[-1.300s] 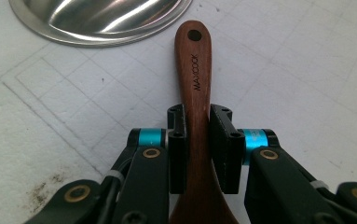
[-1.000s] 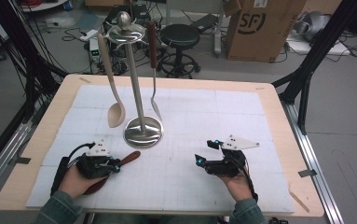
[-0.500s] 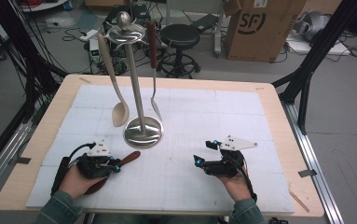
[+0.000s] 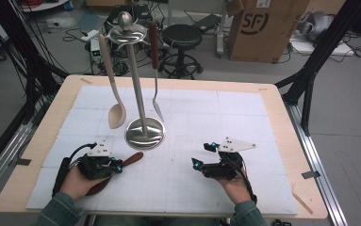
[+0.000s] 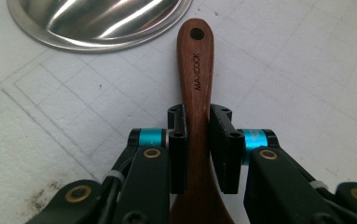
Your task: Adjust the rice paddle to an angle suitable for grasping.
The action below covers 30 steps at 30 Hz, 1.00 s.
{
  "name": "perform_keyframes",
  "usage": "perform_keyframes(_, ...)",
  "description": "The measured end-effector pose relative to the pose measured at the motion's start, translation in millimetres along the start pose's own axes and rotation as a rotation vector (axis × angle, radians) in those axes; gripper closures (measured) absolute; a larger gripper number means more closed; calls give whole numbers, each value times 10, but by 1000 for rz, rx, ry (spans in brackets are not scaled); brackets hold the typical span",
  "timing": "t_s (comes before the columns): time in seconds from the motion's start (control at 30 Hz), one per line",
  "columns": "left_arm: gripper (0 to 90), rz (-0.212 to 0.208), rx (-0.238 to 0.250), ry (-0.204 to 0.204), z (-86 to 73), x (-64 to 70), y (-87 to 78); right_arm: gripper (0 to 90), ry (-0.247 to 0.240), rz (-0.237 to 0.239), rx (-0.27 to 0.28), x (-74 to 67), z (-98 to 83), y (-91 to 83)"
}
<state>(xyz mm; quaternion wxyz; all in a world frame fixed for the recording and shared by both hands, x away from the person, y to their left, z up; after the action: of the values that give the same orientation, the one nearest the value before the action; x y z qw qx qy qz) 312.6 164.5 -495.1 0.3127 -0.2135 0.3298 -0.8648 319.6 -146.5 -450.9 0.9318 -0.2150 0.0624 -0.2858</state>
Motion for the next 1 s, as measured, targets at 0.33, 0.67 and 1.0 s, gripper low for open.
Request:
perform_keyframes(0.33,781,-12,30,12,62,54,-29,245,1,29,3,-80,55,89)
perform_keyframes(0.67,782,-33,51,15,114,117,-47,247,3,70,-10,-202,100,246)
perform_keyframes(1.0,782,-66,73,33,185,222,-59,274,5,132,-24,-387,192,514)
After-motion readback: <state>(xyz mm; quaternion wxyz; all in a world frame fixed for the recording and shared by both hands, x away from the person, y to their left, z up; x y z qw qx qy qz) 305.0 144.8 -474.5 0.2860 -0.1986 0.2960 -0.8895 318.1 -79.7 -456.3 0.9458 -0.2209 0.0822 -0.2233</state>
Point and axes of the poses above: each handheld gripper's, and its own axes: y roughly forward along the jaws, z roughly out of its top, x roughly to its right, the point moved 8 cm from there along y, roughly forward along the jaws, and after that the axes turned 9 degrees about -y, right-handed, at the moved point
